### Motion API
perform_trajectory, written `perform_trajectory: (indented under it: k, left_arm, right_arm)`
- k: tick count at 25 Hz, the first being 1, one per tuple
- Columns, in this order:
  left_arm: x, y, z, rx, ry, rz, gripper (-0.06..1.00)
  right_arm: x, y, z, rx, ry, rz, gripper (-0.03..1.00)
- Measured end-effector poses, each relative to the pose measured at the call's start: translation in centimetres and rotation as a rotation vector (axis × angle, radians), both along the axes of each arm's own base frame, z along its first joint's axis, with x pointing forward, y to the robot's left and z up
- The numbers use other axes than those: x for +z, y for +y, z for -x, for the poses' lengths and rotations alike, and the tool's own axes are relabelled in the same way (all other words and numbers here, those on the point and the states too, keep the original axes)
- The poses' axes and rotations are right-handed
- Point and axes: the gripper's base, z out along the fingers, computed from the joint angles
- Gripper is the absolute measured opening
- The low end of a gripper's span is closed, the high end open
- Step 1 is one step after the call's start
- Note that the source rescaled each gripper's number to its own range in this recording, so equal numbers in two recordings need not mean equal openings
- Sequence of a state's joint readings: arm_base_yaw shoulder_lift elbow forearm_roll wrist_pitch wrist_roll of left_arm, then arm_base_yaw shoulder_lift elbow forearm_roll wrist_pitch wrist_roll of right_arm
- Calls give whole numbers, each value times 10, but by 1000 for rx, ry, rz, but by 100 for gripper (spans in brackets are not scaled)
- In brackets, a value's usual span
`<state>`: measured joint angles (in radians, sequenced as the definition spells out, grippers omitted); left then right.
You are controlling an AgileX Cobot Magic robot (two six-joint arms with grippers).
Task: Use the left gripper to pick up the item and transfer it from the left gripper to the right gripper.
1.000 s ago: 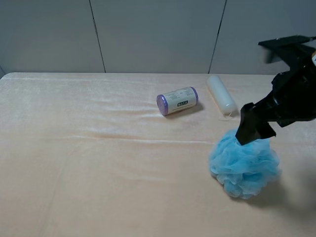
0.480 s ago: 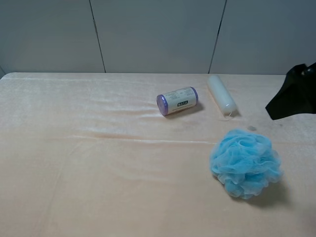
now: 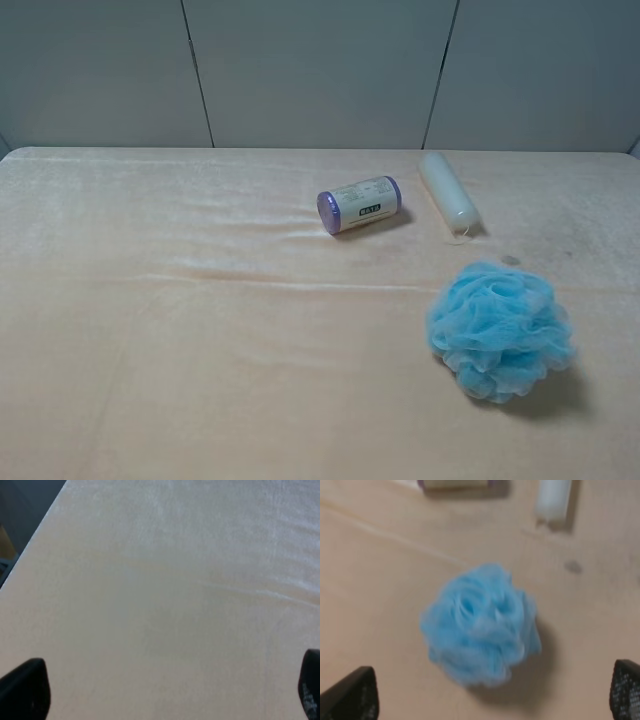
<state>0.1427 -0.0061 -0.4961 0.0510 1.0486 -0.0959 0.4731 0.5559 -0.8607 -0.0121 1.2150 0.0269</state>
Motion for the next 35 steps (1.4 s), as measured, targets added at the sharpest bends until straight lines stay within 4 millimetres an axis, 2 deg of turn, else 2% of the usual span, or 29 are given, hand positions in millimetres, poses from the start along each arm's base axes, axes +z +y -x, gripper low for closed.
perform_trajectory:
  k: [5,10,16,23,35]
  left_arm:
    - [0,0,0,0,0,0,100]
    - [0,0,0,0,0,0,100]
    - [0,0,0,0,0,0,100]
    - [0,0,0,0,0,0,100]
    - [0,0,0,0,0,0,100]
  right_arm:
    - [-37,-16,29,-40,-17,-26,100]
    - [-59,-26,47,-70,-114,-102,100]
    - [-66,-33,61,-69,-259,-192,100]
    - [-76,-32,59,-79,-283,-231,100]
    - [-77,-31,59,-78,-284,-236,100]
